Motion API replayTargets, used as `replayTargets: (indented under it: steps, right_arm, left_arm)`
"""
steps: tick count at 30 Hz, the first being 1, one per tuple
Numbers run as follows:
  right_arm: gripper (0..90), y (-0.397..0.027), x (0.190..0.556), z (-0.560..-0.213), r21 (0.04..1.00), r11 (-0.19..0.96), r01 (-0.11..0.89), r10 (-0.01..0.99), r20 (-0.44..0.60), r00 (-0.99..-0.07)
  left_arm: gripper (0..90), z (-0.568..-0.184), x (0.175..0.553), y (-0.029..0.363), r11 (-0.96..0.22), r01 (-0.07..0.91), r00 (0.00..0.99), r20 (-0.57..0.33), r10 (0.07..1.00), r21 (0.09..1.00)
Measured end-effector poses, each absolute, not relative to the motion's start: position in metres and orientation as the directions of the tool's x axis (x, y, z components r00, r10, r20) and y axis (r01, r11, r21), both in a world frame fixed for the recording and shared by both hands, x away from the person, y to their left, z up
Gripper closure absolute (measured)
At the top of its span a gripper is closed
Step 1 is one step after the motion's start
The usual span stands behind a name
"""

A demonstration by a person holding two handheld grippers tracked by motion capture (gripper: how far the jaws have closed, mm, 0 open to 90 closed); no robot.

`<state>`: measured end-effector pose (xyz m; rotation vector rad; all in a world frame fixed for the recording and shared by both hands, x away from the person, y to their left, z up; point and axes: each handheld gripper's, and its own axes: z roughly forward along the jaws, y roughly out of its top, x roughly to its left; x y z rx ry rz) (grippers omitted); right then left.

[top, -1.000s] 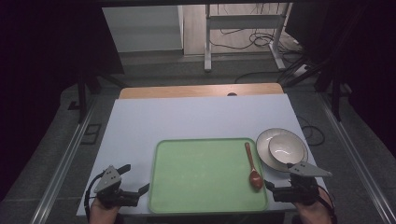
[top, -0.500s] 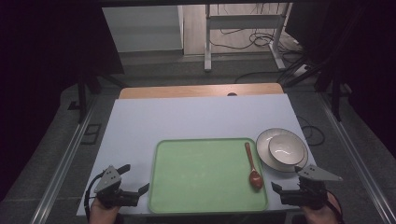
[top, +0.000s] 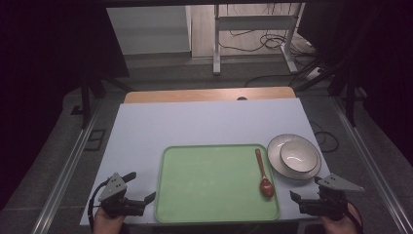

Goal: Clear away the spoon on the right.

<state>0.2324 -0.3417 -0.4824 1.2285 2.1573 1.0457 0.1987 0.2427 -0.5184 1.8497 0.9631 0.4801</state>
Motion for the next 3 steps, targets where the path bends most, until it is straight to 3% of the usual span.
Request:
replayTargets:
  steps: [3]
  right_arm:
    - [0.0, -0.3419, 0.2335, -0.4833, 0.784, 0.316, 0.534, 0.860, 0.001, -0.510]
  left_arm:
    - [0.0, -0.5181, 0.1989, 0.2424, -0.228, 0.409, 0.610, -0.079, 0.788, 0.884]
